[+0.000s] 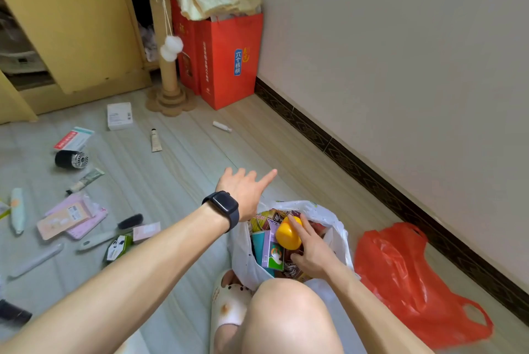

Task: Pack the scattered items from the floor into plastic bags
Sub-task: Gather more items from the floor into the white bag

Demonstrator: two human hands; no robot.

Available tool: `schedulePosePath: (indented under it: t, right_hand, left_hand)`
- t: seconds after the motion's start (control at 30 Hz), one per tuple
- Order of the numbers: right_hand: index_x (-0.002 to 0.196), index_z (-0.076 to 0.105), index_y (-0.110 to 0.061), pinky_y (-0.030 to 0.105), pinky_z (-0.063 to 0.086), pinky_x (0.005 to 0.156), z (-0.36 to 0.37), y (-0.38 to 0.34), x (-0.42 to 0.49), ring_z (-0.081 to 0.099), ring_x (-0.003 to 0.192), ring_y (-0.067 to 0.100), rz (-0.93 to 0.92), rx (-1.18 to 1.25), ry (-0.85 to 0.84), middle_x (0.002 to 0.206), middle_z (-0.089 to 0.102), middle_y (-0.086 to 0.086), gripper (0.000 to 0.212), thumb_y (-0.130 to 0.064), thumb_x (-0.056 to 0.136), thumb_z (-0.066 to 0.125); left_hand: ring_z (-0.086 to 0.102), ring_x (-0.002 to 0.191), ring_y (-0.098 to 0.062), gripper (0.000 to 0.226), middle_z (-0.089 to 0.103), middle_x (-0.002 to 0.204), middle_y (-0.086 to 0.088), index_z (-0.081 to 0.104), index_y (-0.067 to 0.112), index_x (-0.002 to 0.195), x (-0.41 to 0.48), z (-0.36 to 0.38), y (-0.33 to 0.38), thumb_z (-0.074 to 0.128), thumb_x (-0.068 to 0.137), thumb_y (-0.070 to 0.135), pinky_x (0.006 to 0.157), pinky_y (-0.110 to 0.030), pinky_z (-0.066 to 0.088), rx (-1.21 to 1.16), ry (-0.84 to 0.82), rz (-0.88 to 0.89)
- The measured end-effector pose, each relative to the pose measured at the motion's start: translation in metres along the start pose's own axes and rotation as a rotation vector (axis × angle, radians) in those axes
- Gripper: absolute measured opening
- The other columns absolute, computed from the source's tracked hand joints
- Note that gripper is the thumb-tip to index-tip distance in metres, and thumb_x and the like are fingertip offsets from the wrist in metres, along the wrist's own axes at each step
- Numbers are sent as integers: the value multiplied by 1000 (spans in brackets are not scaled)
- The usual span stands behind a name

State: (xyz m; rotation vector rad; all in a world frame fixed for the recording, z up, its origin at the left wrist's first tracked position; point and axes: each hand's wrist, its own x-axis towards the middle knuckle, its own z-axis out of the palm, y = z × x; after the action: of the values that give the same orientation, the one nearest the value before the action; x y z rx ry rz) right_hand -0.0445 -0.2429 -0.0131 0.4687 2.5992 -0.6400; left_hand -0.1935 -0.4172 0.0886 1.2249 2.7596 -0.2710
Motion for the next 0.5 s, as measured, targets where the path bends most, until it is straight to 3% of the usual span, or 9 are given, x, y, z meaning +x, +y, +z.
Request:
schedulePosePath:
  t: [0.13,0.27,0.33,0.43,0.5]
  right_hand:
    - [155,10,-40,42,40,108,-10,14,-5,33,141,36,27,-73,176,163,16,3,85,-25,84,55]
    - [155,20,-31,39,35,112,-37,31,-17,19,149,31,79,-345,327,166,2,7,76,-32,88,57]
    - [156,17,-31,42,22,119,-48,38,-23,5,152,31,79,-499,341,165,-5,11,79,-27,87,57]
    - [154,12,-40,56,0,118,-62,47,-30,-18,150,33,117,-666,339,163,-19,11,86,-20,83,58]
    - [152,16,-42,62,-2,116,-66,54,-34,-23,147,39,176,-709,301,162,-24,12,86,-15,82,56]
  left_hand:
    - [42,127,-28,88,40,145,-8,-1,48,151,4,8,2,59,90,29,100,-44,38,-36,-41,96]
    - [22,143,-30,102,15,159,-10,-3,49,150,-2,9,12,70,82,33,112,-54,25,-30,-114,211]
    - [14,146,-29,93,8,161,-8,14,46,151,-7,10,21,70,79,32,116,-56,18,-18,-69,335]
    - [19,144,-27,46,18,159,-5,59,31,127,-12,26,42,63,82,31,117,-53,15,163,78,614]
    - [11,147,-26,38,13,161,-7,65,24,123,-14,40,56,58,87,34,118,-56,7,326,12,652]
